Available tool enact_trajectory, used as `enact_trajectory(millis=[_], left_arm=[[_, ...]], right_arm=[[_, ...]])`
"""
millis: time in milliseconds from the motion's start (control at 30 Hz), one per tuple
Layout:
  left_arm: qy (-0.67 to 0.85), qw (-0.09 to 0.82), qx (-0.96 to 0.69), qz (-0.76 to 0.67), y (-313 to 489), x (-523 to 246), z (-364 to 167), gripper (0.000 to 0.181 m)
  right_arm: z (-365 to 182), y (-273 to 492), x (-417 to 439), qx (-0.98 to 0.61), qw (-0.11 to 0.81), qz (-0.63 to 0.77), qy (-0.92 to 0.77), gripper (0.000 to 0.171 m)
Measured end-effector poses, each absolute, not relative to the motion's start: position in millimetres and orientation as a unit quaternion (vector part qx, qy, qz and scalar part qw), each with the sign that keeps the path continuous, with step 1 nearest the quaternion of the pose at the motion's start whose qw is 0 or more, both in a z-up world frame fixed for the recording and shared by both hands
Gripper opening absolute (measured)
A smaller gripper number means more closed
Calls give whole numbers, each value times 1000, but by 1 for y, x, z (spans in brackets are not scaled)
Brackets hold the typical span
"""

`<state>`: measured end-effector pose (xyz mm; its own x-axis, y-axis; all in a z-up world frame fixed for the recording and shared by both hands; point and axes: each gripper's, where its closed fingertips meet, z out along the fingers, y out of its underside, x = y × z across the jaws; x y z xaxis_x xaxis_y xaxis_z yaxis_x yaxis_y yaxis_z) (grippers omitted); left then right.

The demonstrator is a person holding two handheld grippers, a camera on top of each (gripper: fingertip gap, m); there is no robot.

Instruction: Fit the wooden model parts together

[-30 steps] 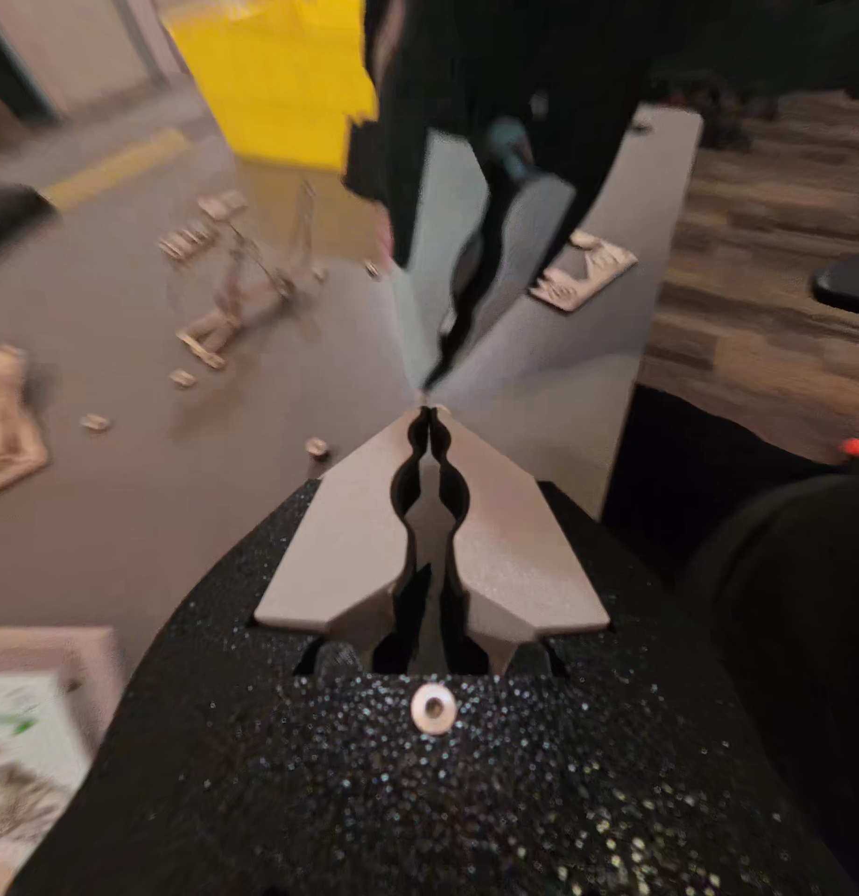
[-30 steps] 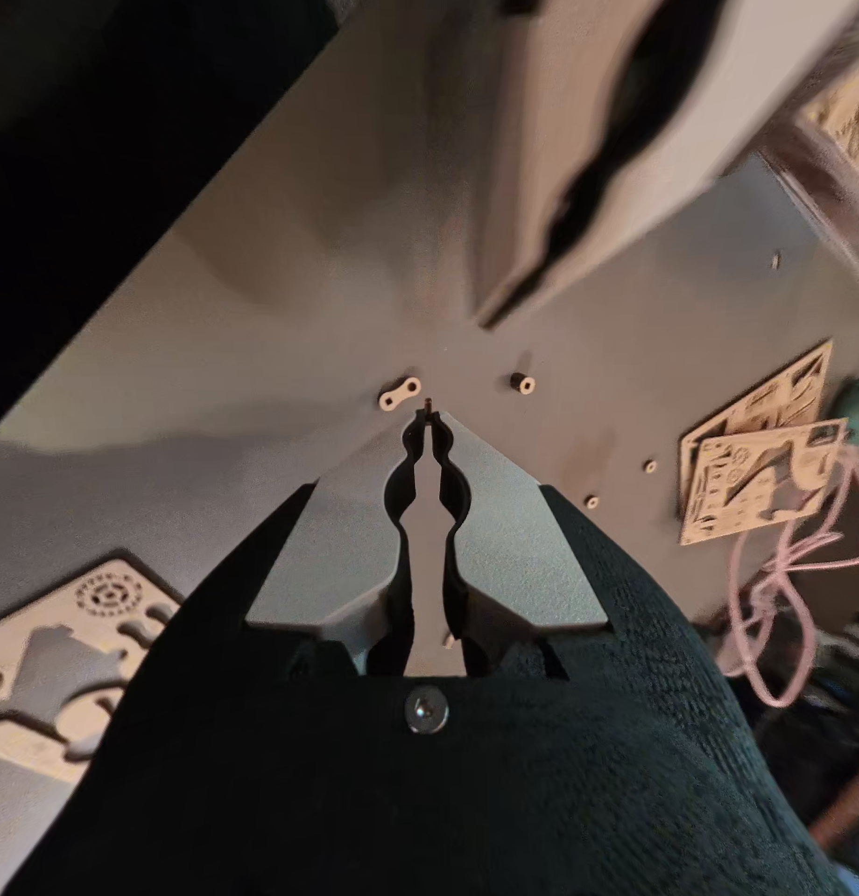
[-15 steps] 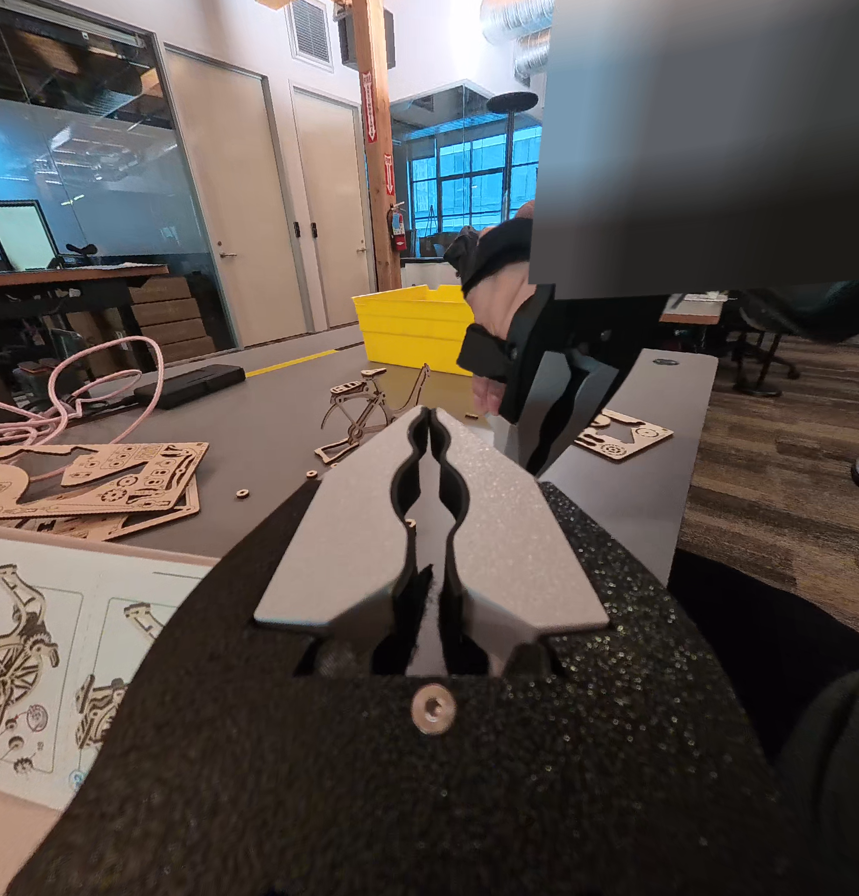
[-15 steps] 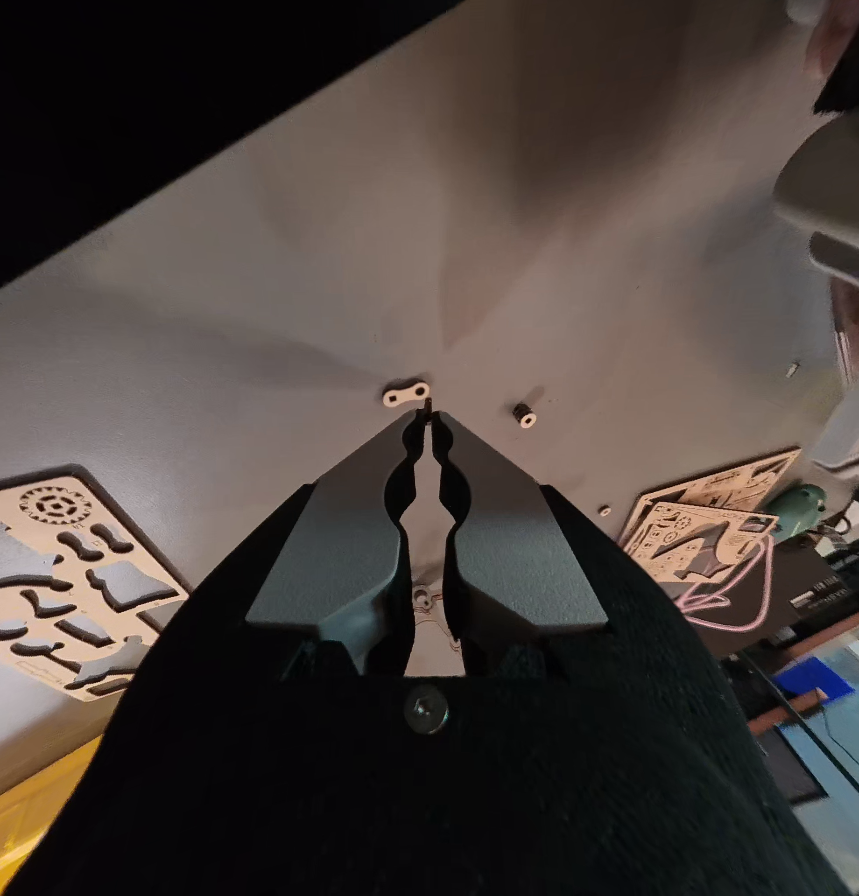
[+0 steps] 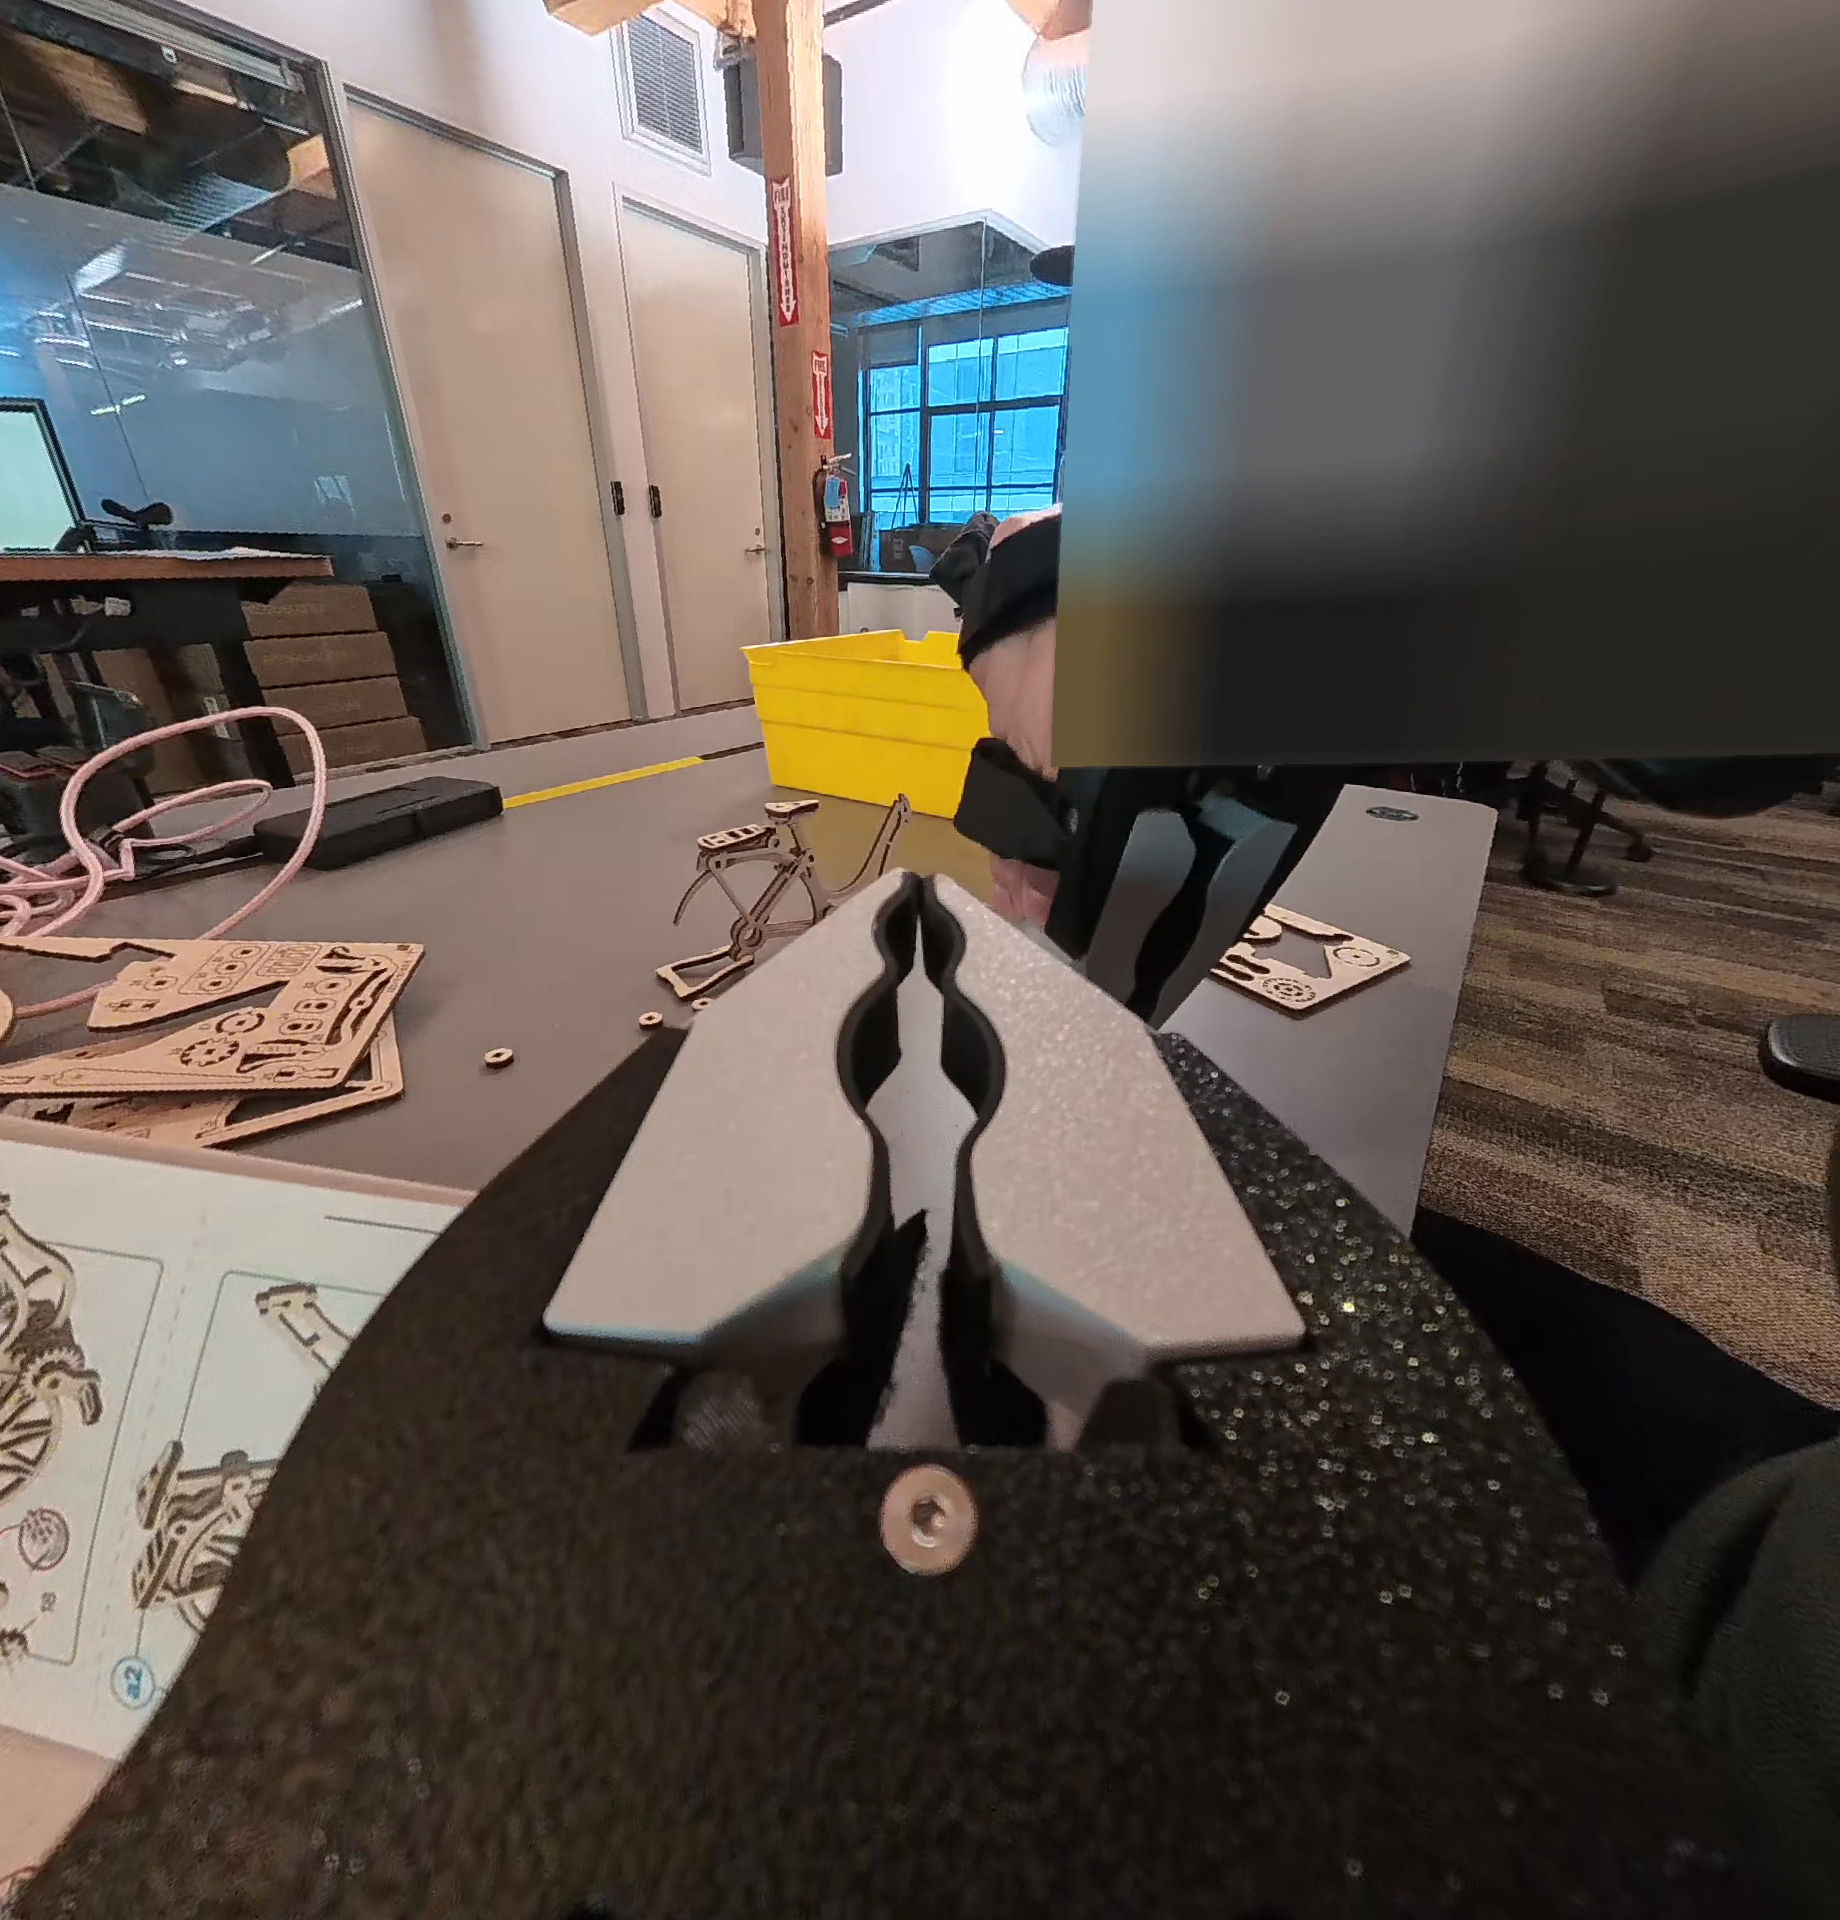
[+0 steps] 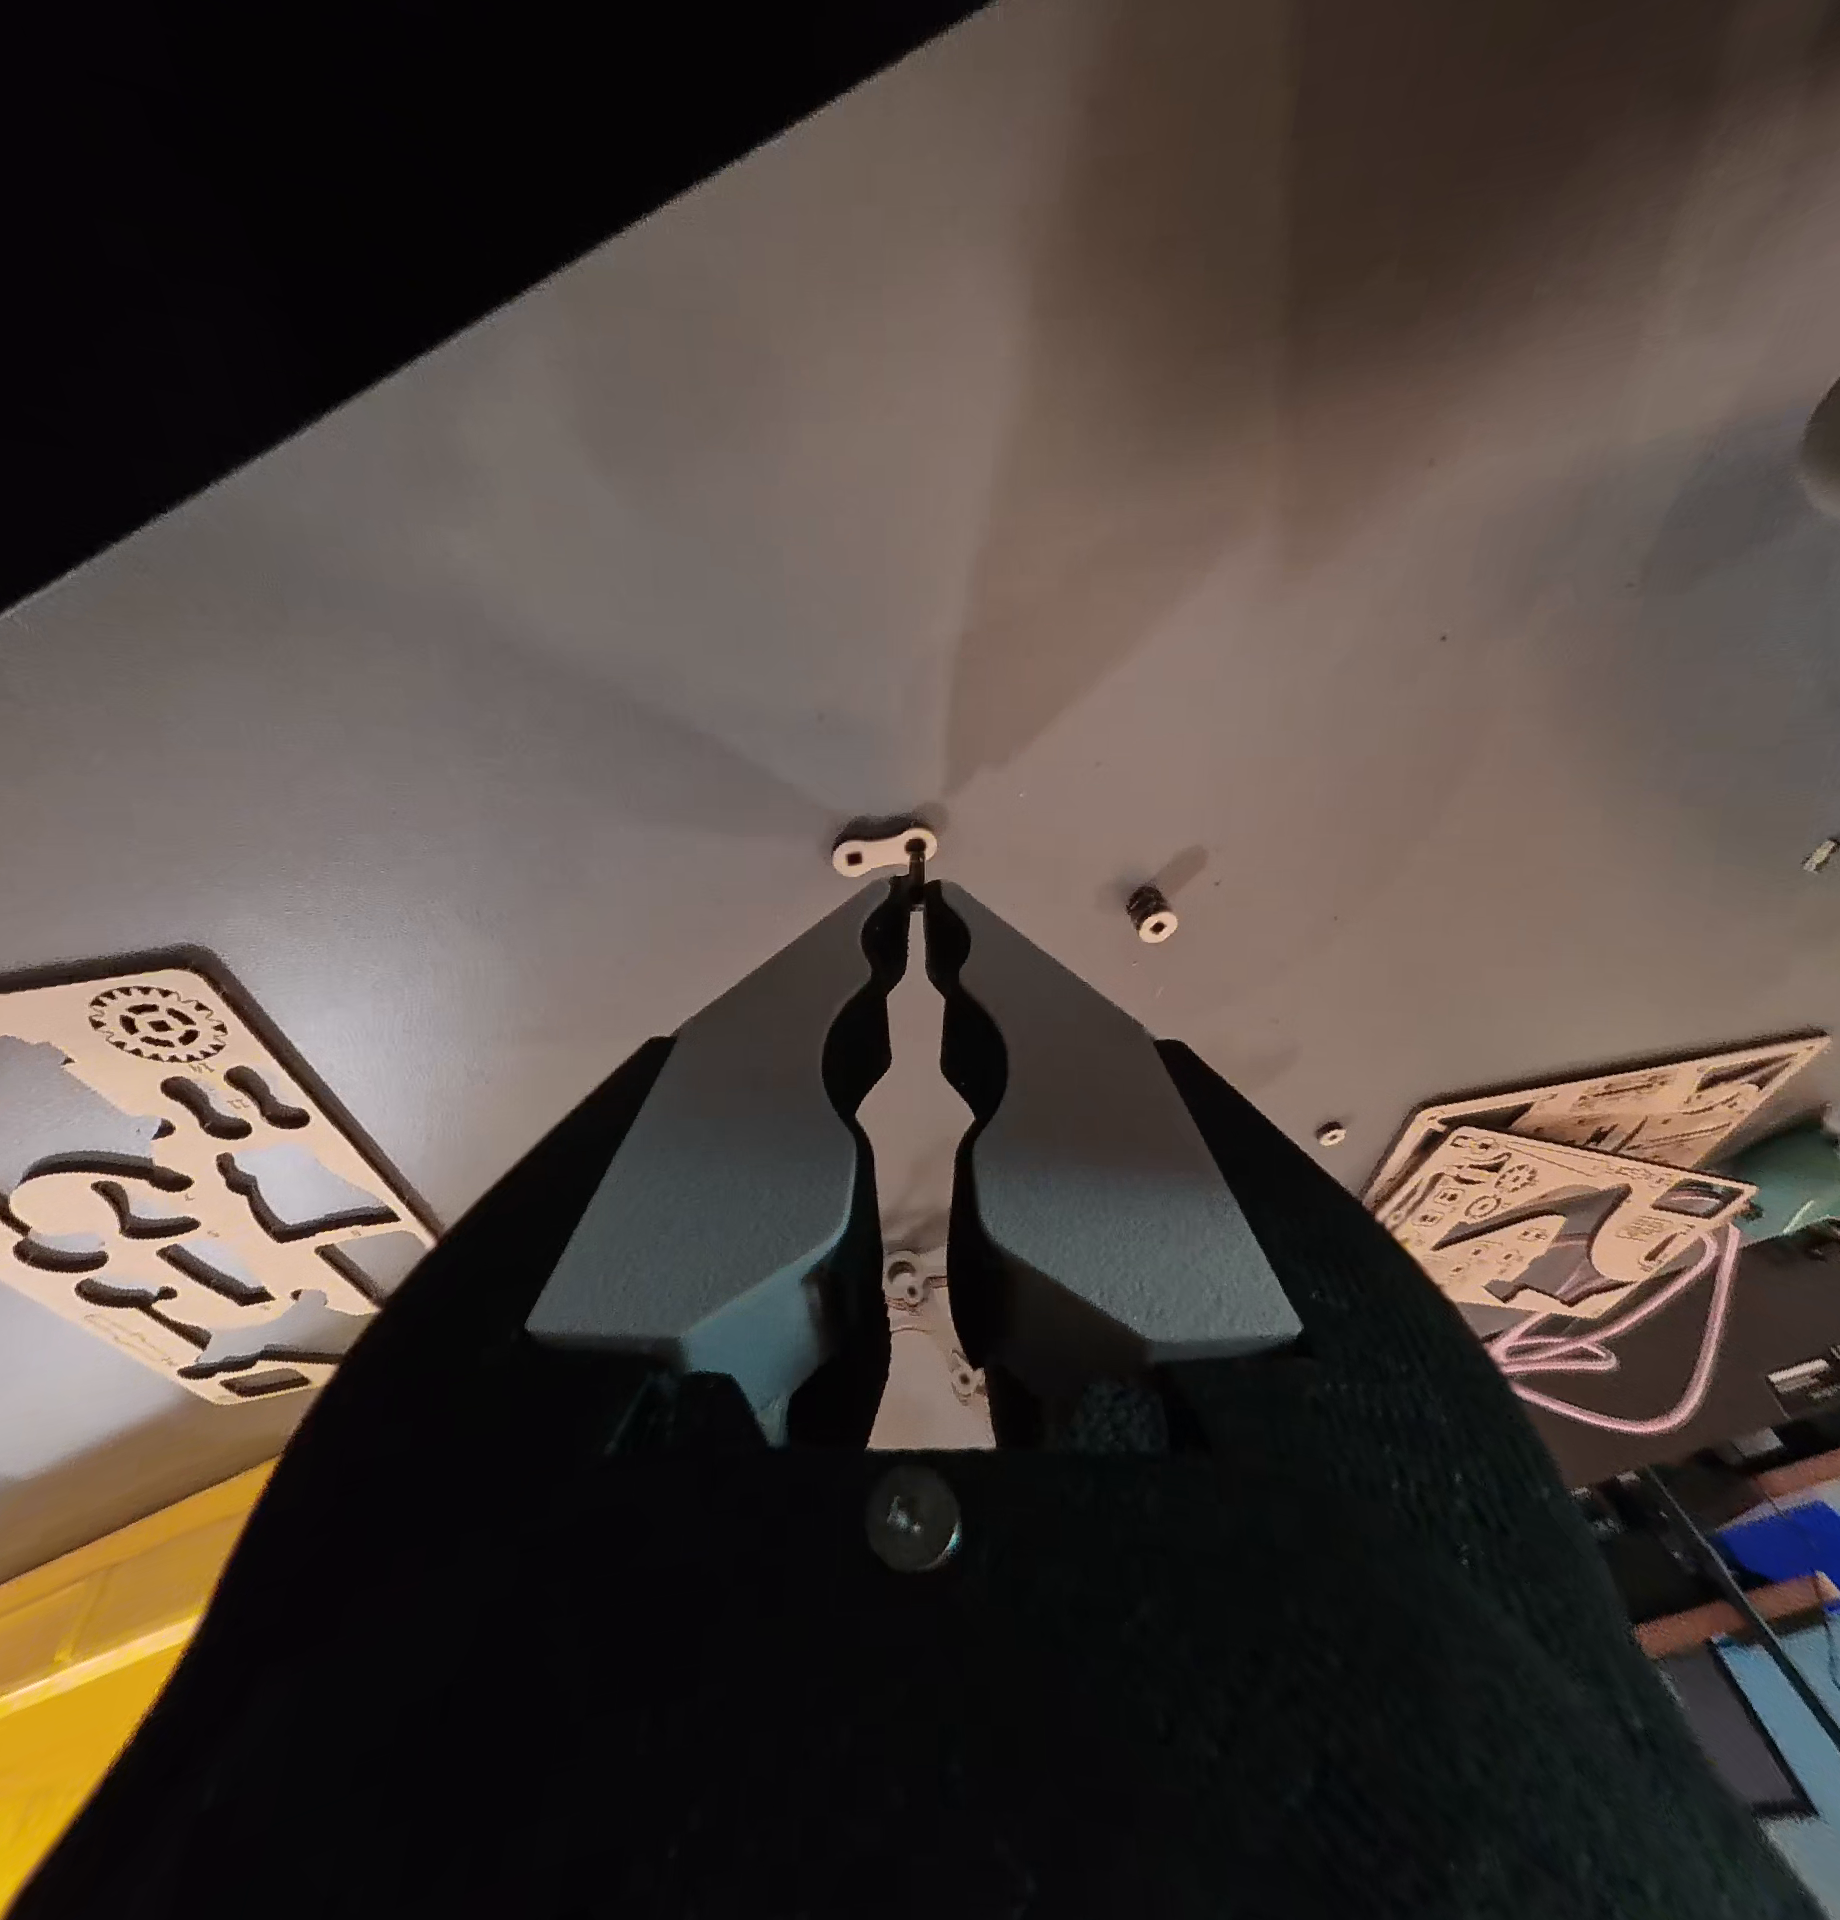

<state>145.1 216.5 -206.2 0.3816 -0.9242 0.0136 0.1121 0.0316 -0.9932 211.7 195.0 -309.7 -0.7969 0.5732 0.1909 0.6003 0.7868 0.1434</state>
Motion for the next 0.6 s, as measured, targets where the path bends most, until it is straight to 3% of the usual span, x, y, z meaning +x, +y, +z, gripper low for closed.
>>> enact_trajectory(millis=[600], left_arm=[[366, 619, -556, -417, 217, 145, -206, 0]], right_arm=[[-314, 196, 211, -279, 54, -119, -951, 1]])
